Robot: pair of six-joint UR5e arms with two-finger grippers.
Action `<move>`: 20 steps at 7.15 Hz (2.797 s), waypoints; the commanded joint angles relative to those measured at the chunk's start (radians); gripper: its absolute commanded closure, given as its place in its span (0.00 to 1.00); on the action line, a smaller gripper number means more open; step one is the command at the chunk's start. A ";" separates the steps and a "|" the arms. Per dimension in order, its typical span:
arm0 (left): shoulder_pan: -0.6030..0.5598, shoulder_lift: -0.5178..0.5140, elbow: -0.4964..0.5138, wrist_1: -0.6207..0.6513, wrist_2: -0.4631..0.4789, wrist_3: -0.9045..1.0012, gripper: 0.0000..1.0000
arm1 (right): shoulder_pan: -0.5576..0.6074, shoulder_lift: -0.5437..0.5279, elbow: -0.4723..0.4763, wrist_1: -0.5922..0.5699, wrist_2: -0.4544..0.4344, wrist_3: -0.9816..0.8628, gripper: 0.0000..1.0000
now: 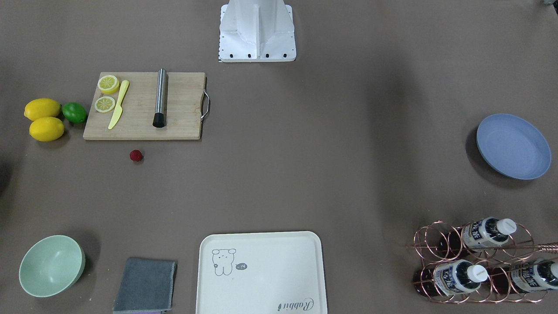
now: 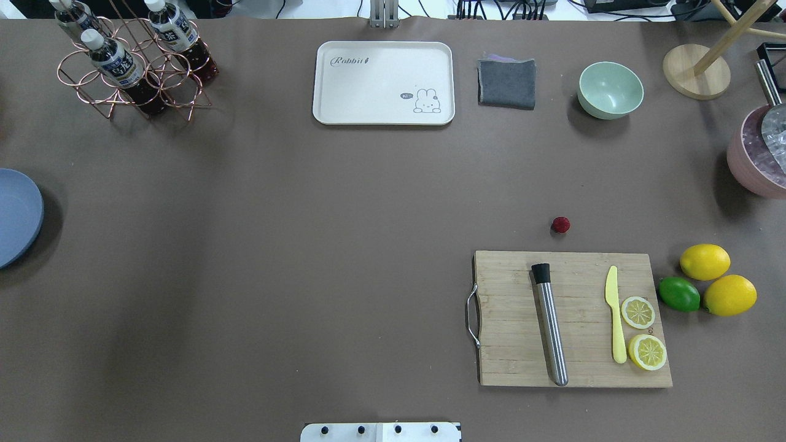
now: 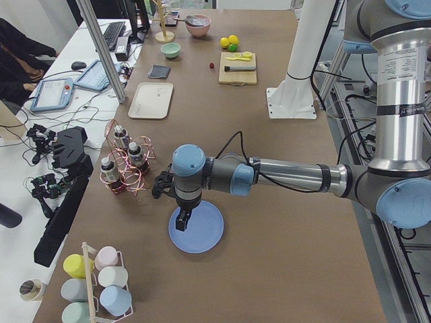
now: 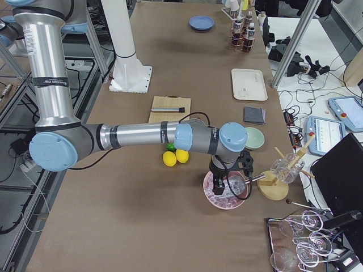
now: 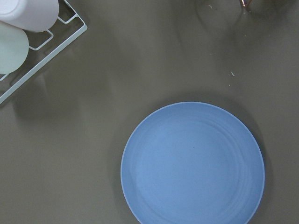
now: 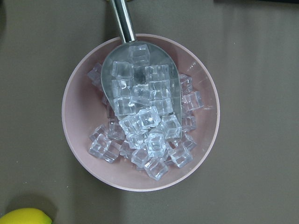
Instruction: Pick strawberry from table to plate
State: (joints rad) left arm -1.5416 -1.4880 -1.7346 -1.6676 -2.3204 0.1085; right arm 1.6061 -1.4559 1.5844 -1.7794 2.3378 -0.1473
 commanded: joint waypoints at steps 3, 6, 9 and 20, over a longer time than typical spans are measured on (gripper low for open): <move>0.000 0.000 0.010 0.000 0.001 0.000 0.02 | 0.000 0.000 0.000 0.000 0.000 0.000 0.00; 0.000 0.000 0.010 0.000 0.001 0.000 0.02 | 0.000 -0.001 -0.001 0.000 0.000 0.000 0.00; 0.000 0.000 0.010 0.000 -0.001 0.002 0.02 | 0.000 -0.001 0.000 0.000 0.000 0.000 0.00; -0.008 -0.009 0.016 -0.058 -0.007 -0.003 0.02 | -0.002 0.031 0.014 0.002 0.000 0.049 0.00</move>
State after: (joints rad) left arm -1.5478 -1.5007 -1.7214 -1.6906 -2.3258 0.1053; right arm 1.6058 -1.4307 1.5970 -1.7780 2.3378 -0.1063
